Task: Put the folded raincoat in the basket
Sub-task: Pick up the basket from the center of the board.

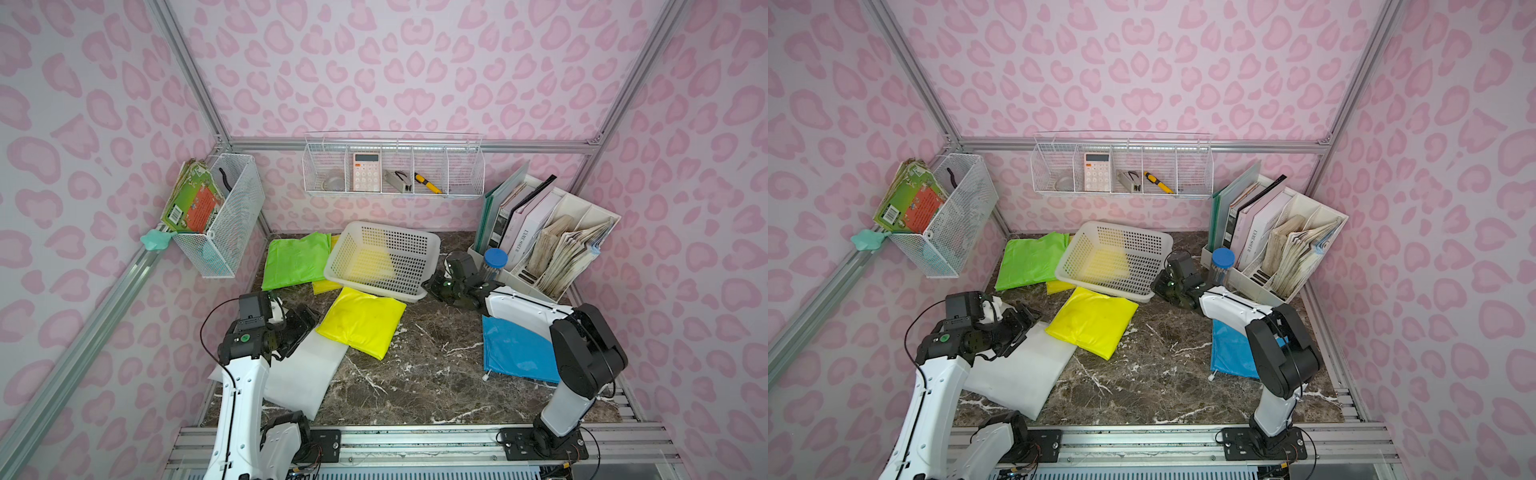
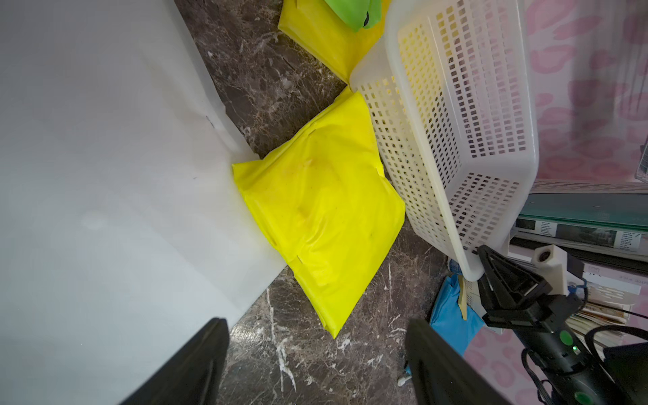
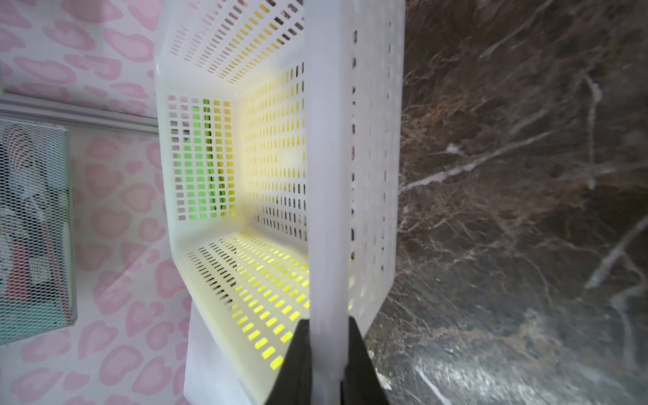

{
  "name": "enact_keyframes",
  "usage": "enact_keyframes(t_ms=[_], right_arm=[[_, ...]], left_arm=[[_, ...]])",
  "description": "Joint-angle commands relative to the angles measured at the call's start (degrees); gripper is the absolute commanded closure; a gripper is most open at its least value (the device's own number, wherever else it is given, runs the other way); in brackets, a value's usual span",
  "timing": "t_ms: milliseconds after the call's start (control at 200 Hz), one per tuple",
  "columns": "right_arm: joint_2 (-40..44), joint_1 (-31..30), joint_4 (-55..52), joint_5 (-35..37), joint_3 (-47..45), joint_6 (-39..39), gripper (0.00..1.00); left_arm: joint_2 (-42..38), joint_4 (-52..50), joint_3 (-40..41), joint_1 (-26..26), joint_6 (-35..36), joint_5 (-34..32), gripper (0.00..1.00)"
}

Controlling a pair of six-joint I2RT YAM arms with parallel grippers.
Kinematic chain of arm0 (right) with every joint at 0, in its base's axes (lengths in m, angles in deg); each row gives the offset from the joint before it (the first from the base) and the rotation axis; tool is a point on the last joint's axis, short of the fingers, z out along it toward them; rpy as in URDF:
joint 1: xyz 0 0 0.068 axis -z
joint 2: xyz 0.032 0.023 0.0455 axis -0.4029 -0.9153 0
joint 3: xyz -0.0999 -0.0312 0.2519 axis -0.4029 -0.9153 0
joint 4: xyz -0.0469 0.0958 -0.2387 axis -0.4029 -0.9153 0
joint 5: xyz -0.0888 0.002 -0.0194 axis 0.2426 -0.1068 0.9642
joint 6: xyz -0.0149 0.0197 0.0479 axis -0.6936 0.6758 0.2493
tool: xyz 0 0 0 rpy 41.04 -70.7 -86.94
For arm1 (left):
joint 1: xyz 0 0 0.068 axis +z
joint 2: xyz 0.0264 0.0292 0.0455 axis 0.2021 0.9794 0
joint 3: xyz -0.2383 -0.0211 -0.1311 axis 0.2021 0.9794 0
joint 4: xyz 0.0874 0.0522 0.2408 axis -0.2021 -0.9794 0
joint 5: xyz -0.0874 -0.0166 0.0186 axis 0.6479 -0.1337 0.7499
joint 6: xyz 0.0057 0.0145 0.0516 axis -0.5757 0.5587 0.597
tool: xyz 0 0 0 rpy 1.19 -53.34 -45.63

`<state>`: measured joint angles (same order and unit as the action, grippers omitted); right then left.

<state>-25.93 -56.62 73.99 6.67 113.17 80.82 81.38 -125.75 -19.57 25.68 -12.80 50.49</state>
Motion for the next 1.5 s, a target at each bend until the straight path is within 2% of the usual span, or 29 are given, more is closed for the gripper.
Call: enact_keyframes(t_ms=[0, 215, 490, 620, 745, 855, 970, 1100, 1335, 1495], right_arm=[[3.83, 0.25, -0.45, -2.67, -2.53, -3.92, 1.0], [12.16, 0.98, -0.89, -5.47, -6.04, -8.87, 1.0], [24.33, 4.38, -5.89, -8.32, -10.93, -13.43, 1.0], [30.7, 6.09, -10.17, -9.24, -13.27, -15.56, 1.0], [37.79, 7.54, -14.17, -7.69, -15.37, -17.71, 1.0], [43.45, 10.06, -17.84, -6.52, -15.19, -21.56, 1.0], [46.75, 13.51, -24.57, -7.51, -12.46, -25.2, 1.0], [49.82, 14.81, -28.07, -8.3, -12.1, -26.59, 1.0], [52.61, 19.16, -26.59, -6.77, -13.71, -24.18, 1.0], [51.88, 26.41, -23.18, -10.25, -12.97, -21.8, 1.0]], left_arm=[[-1.43, 0.86, -0.31, 0.1, 0.75, 1.74, 0.15], [-3.39, 0.69, -0.66, 0.04, 1.33, 6.74, 0.14], [-4.59, -1.14, -0.46, 0.1, 0.3, 7.63, 0.14], [-3.85, -1.17, 0.5, -0.03, -0.82, 10.17, 0.14], [-2.0, 0.01, 1.91, -0.37, -0.82, 14.76, 0.13], [-1.33, 0.84, 2.3, -2.28, -1.0, 15.56, 0.14], [-0.51, 0.92, 3.1, -5.56, -1.34, 15.2, 0.16], [0.84, 1.01, 5.2, -10.37, -3.85, 15.49, 0.21], [-0.02, 1.12, 9.64, -26.67, -9.85, 10.08, 0.3], [-0.72, 3.04, 13.46, -33.47, -13.33, 7.15, 0.36]])
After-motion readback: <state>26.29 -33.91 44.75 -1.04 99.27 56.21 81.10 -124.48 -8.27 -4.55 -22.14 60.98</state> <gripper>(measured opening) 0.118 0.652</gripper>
